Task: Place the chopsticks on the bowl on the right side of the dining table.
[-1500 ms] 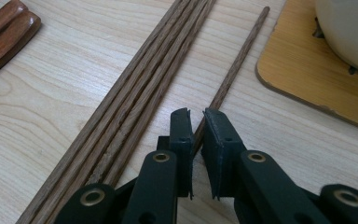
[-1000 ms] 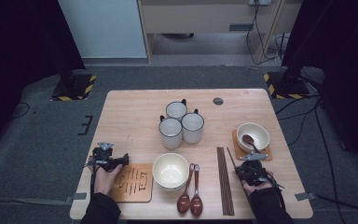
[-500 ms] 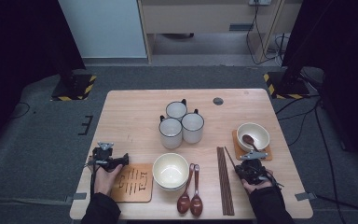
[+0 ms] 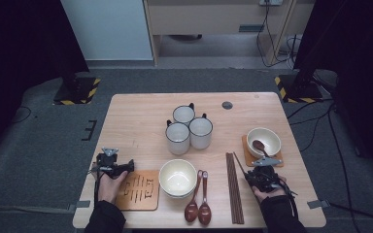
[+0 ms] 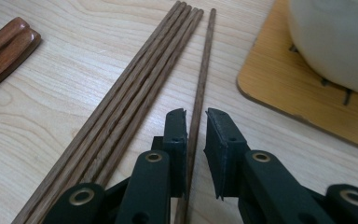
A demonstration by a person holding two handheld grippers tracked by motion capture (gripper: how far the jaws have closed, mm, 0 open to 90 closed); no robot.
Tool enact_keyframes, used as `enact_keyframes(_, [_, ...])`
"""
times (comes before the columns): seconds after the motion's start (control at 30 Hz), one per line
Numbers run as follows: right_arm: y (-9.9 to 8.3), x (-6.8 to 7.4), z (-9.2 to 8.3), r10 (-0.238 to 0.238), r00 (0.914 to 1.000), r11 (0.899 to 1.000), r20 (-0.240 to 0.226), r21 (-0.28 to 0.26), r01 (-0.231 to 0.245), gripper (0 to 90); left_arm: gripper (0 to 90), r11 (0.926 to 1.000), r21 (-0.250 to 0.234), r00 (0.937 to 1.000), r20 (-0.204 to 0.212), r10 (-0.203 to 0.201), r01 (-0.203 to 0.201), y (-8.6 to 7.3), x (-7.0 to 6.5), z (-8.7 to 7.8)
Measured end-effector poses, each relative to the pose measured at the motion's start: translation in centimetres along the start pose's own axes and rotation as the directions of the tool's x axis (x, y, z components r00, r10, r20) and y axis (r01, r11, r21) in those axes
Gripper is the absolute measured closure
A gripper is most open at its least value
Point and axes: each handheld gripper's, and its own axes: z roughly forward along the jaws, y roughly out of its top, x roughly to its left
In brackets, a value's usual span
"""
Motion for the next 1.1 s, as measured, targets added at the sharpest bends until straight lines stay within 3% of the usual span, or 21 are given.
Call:
enact_keyframes(0.1, [-0.4, -0.2, -0.7, 0.026, 0.9997, 1.000, -0.002, -0.011, -0.026, 76.1, 0.5, 1.0000, 0.000, 1.0000, 0.000, 0.000, 0.000, 0.0, 0.0, 0.0])
enact_keyframes(0.27, [-0.9, -0.2, -1.3, 0.028, 0.9996, 0.999, 0.004, -0.028, -0.028, 75.9, 0.5, 1.0000, 0.000, 1.0000, 0.000, 0.000, 0.000, 0.0, 0.0, 0.0])
enact_keyframes(0.53, [-1.8, 0.2, -1.5, 0.021, 0.9997, 1.000, -0.011, -0.002, -0.021, 76.4, 0.5, 1.0000, 0.000, 1.0000, 0.000, 0.000, 0.000, 0.0, 0.0, 0.0])
enact_keyframes(1.1, [-2.0, 0.3, -0.9, 0.019, 0.9998, 0.998, -0.004, 0.052, -0.018, 80.0, 0.4, 1.0000, 0.000, 1.0000, 0.000, 0.000, 0.000, 0.0, 0.0, 0.0])
